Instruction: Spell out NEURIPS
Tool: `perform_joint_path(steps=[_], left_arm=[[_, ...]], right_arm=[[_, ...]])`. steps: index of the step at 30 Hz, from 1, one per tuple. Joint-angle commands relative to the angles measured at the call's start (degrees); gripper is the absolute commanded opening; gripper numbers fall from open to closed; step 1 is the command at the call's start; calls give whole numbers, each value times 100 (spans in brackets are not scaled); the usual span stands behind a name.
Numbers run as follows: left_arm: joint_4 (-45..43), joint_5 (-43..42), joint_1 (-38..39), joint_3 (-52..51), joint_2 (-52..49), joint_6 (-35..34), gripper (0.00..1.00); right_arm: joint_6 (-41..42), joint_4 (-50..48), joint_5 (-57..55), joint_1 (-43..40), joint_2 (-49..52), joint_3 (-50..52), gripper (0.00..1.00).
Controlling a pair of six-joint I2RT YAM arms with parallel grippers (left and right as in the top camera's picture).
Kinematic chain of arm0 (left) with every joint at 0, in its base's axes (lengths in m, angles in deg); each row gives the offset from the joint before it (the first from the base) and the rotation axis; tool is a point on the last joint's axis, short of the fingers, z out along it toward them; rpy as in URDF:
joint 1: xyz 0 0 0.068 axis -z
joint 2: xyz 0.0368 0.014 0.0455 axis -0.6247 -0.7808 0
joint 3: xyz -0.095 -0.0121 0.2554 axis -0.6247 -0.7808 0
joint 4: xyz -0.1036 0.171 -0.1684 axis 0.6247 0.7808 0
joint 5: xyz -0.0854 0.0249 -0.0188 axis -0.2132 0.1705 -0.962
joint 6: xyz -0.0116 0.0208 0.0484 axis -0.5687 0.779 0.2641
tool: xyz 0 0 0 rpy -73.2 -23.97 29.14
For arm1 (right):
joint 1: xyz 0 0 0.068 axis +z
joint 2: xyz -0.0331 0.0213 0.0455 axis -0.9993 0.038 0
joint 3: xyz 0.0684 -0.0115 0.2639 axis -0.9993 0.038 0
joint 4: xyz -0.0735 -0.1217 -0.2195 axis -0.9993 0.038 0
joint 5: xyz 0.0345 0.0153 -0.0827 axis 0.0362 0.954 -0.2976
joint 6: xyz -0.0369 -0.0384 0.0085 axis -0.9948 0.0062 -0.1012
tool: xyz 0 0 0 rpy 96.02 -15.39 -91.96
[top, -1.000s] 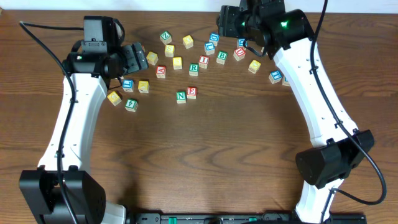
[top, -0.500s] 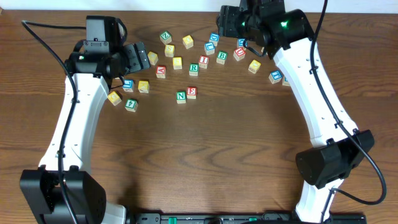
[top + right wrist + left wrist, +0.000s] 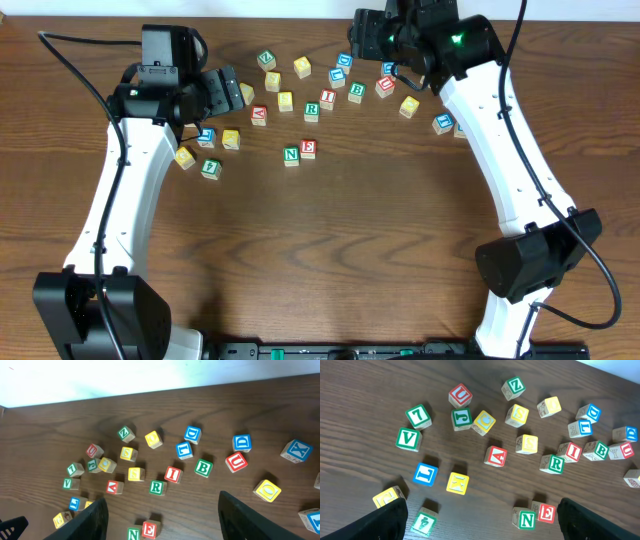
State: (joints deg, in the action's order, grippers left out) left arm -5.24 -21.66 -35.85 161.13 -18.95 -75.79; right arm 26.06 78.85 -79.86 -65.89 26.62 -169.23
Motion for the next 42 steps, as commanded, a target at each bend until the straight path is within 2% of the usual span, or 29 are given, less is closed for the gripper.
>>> perform_joint_path(steps=[1,7,16,21,26,32,36,37,40,42], left_arm=[[-11,-4,17,33,-57,17,94],[-20,15,17,33,-55,435,94],[-57,17,17,33,-59,533,94],[-525,26,13,33,-214,1513,93],[-1163,535,-39,328,-824,1674,93],[-931,533,-87,1711,-2245,2389,93],[-872,540,-94,2190,-2892,2986,93],[-890,564,-114,2190,-2968,3093,91],[-986,638,-225,2188,-3209,3215,88],[-1108,608,-299,2188,-3331,3211,84]], right_arm=[[68,9,-72,-20,74,44,65],[66,11,-74,-20,74,50,65],[68,4,-114,-20,76,81,66],[68,2,-111,-20,76,81,66],[68,2,-111,-20,76,81,66],[4,59,-116,-13,76,81,67],[-146,227,-249,-13,76,81,71],[-149,313,-315,-9,76,81,80],[-146,680,-369,-9,76,81,98],[-149,833,-369,-9,76,81,99]])
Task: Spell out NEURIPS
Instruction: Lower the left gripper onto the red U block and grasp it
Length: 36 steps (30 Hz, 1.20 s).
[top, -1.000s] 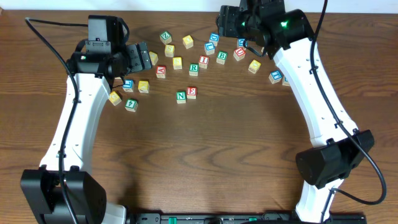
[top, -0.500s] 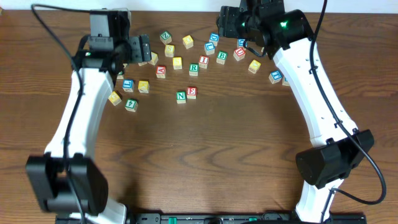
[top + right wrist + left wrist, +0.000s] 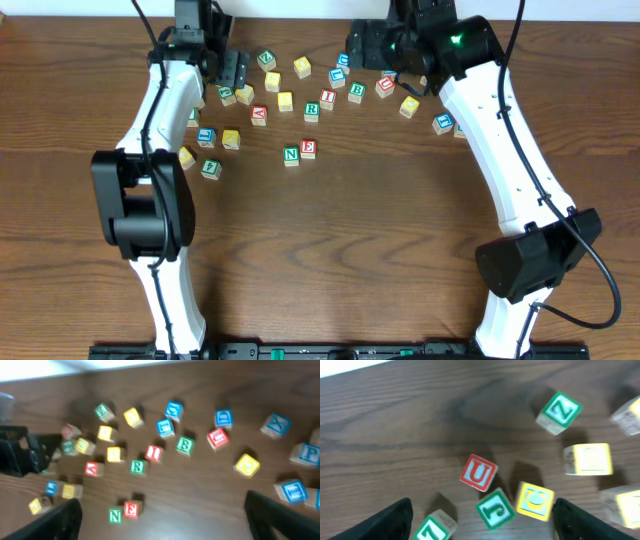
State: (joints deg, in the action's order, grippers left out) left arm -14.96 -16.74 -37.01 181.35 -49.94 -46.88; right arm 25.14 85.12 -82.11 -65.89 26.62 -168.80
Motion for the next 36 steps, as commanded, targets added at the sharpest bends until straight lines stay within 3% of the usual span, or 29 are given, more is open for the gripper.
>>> perform_joint_path(steps=[1,12,19,24,36], left_arm=[[-190,85,-219,166,-295,319,84],[-348,-31,-232,149,-817,321,70],[-595,-28,-234,144,-992,321,69],[-664,-35,-223,144,-994,273,63],[-509,-48,-216,144,-1005,103,64]], right_arm=[[-57,245,-144,-9,76,37,99],[-57,396,-144,-9,76,37,99],[-57,396,-144,-9,76,37,99],[-57,396,-144,-9,76,37,99],[-55,396,-144,-9,76,37,99]])
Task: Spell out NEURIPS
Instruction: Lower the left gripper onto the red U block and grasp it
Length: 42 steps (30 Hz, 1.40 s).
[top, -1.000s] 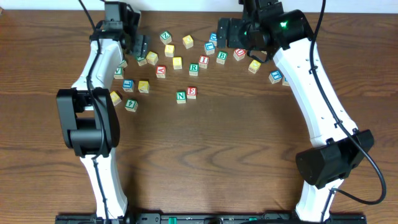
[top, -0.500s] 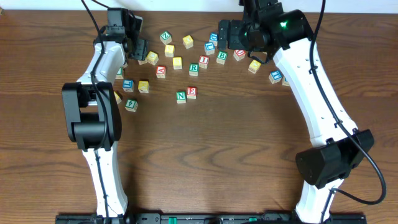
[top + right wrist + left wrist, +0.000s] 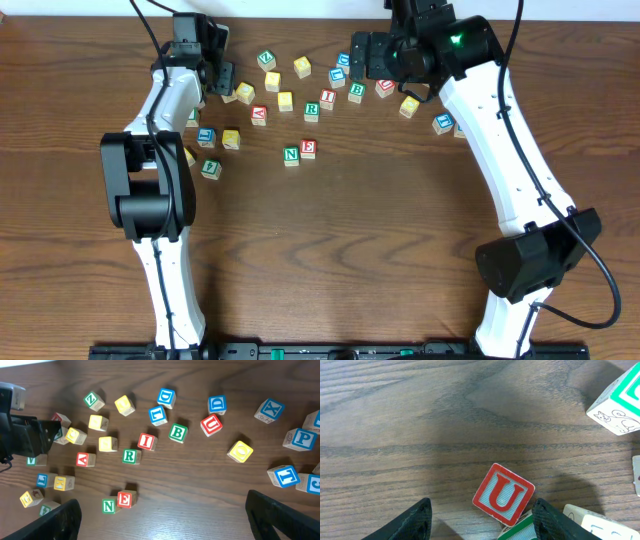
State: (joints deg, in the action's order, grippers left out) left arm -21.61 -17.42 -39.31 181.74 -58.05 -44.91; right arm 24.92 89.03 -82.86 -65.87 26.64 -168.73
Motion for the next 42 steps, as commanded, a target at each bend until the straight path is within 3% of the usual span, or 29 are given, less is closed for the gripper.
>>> perform_joint_path(steps=[1,11,21,42], left_arm=[[199,20,13,107,-184,-92,64],[295,22,13,107,164,-90,65],[37,-177,13,114,168,57,76],[-236,-282,7,105,-295,59,75]], right_arm=[[-33,4,-70,-11,74,31,99],[-33,4,-70,-11,74,31,99],[-35,4,-70,-11,74,31,99],[-33,4,-70,-11,74,31,99]])
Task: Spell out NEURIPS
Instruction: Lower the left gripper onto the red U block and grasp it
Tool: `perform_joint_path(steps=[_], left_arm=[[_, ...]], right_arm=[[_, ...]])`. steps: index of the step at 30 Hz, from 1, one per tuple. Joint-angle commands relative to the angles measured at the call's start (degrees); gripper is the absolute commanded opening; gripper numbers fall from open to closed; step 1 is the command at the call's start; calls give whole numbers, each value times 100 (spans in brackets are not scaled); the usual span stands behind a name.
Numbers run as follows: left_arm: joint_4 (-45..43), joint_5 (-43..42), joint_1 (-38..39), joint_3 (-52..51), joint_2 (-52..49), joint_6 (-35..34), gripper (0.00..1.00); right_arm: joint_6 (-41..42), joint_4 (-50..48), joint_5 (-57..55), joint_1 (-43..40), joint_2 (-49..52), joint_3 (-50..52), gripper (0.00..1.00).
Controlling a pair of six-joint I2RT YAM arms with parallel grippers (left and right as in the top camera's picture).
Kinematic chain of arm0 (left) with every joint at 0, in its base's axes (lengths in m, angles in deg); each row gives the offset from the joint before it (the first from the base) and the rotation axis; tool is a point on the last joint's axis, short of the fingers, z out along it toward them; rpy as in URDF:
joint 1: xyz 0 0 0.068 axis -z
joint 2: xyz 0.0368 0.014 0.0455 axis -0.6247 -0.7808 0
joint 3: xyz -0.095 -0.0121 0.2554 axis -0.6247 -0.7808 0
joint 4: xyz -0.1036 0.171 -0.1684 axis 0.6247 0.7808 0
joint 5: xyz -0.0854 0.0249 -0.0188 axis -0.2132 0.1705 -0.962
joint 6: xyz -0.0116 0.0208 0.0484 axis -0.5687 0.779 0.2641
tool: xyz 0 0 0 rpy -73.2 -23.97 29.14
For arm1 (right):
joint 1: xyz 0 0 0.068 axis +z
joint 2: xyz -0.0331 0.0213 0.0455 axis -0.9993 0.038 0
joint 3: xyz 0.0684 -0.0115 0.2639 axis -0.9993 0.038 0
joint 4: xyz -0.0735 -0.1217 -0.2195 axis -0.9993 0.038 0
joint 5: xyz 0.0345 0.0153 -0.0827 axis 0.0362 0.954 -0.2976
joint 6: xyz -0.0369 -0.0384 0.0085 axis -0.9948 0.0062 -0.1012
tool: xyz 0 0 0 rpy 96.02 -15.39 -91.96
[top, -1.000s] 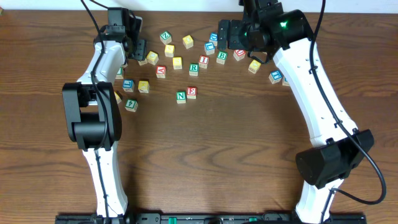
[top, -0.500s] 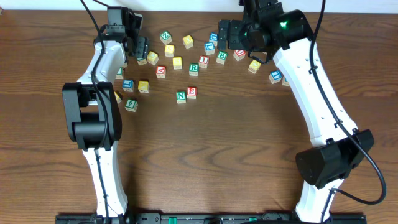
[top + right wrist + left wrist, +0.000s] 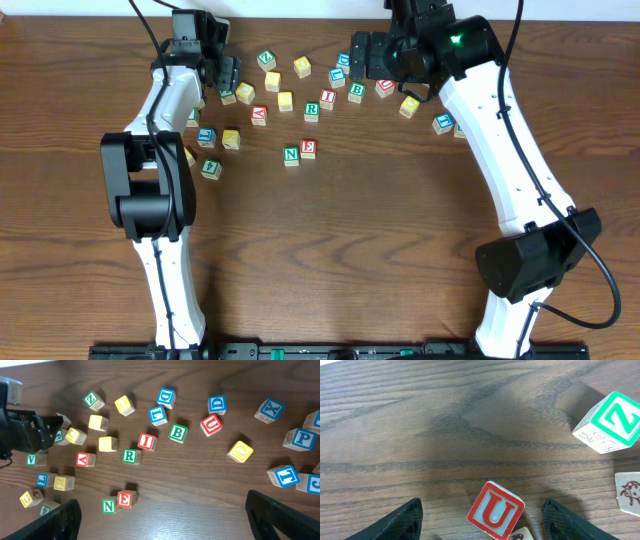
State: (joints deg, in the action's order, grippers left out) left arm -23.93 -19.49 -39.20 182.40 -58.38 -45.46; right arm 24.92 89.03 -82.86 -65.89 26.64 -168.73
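Note:
A green N block (image 3: 291,154) and a red E block (image 3: 308,148) stand side by side in the middle of the table, also seen as N (image 3: 109,506) and E (image 3: 125,498). My left gripper (image 3: 481,519) is open at the far left, low over the wood, its fingers (image 3: 395,522) on either side of a red U block (image 3: 496,510) without touching it. My right gripper (image 3: 165,527) hangs open, high above the scattered blocks. Below it lie a green R (image 3: 129,455), a red I (image 3: 146,441), a second red U (image 3: 211,423) and a blue P (image 3: 299,438).
A green Z block (image 3: 612,422) lies right of the left gripper, with another block's corner just under the U. Many other letter blocks, such as a green B (image 3: 177,432) and a blue D (image 3: 217,404), are strewn along the table's back. The table's far edge (image 3: 330,362) is close.
The left wrist view has drawn back a little: the red U looks smaller and lower, and the Z block shows whole. The right arm has not moved.
First my left gripper hung open over the left cluster, well back from the far edge. Then it was at the far left corner above the U, J and C blocks. Then it was low with the red U between its open fingers, as now. N and E stayed put.

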Motion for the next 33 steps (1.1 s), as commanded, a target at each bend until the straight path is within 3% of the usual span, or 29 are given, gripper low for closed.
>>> perform_joint_path(steps=[1,4,7,10,14,33], left_arm=[[-2,-74,-4,39,-306,114,74],[0,-74,-4,35,-356,109,67],[-55,-72,-4,35,-354,-46,67],[-90,-72,-4,35,-352,-83,54],[-98,-72,-4,37,-343,-177,43],[105,-70,2,37,184,-669,31]], right_arm=[[-35,4,-70,-9,74,31,99],[-35,4,-70,-9,74,31,99],[-35,4,-70,-9,74,31,99],[-35,4,-70,-9,74,31,99],[-35,4,-70,-9,74,31,99],[-35,4,-70,-9,74,31,99]])
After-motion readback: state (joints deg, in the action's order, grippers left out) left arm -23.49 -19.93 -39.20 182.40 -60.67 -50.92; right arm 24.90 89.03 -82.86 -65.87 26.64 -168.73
